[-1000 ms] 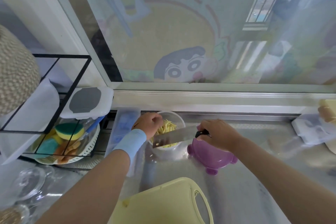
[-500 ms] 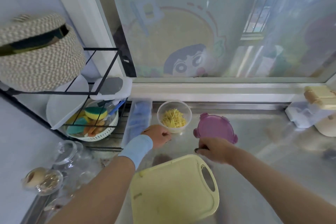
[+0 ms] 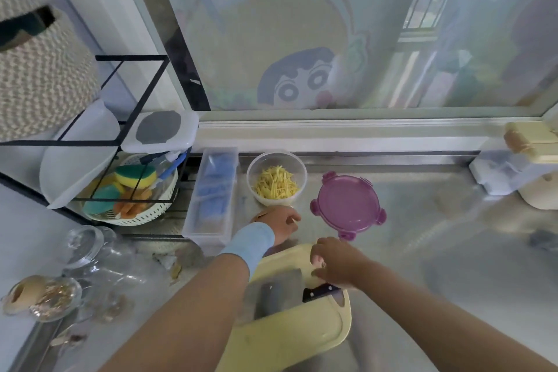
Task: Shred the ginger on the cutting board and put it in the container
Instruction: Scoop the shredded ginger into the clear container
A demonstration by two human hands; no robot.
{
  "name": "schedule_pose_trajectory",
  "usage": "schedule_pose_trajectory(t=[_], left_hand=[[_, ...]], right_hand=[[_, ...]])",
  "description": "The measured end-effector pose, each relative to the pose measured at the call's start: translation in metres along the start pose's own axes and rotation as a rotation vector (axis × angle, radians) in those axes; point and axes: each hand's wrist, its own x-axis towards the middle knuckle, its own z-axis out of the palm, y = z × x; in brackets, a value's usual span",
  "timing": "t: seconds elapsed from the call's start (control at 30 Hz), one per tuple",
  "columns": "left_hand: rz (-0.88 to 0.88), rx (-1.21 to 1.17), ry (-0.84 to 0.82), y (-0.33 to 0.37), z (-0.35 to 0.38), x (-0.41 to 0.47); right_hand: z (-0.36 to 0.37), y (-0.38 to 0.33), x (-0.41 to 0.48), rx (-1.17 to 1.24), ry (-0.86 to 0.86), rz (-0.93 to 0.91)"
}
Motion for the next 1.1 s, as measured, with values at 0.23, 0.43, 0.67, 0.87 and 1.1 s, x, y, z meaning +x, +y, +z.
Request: schedule_pose_trajectory(t=[0.23,0.43,0.67,0.87,1.1], left_hand=[[0.049,-0.049,-0.001,0.043,0.001,0.059],[-0.08,-0.012,-0.004,0.063,0.035,0.099],[-0.204,-0.072,-0.002,0.069,0.045,0.104],[-0.09,-0.325,0.125,0.063,0.041,0.069],[-0.054,-0.47,0.481,0.028,-0.03,0.024]], right_hand=[[-0.044,0.069,0.041,-0.109,0.076,0.36],[-0.04,0.106,0.061,0.123,0.126,0.638],[-0.039,0.115,0.055,0.404,0.268,0.718],[-0.055,0.106,0.034,0.554,0.521,0.635],[-0.096,0.05,0.068,0.545,0.622,0.389]])
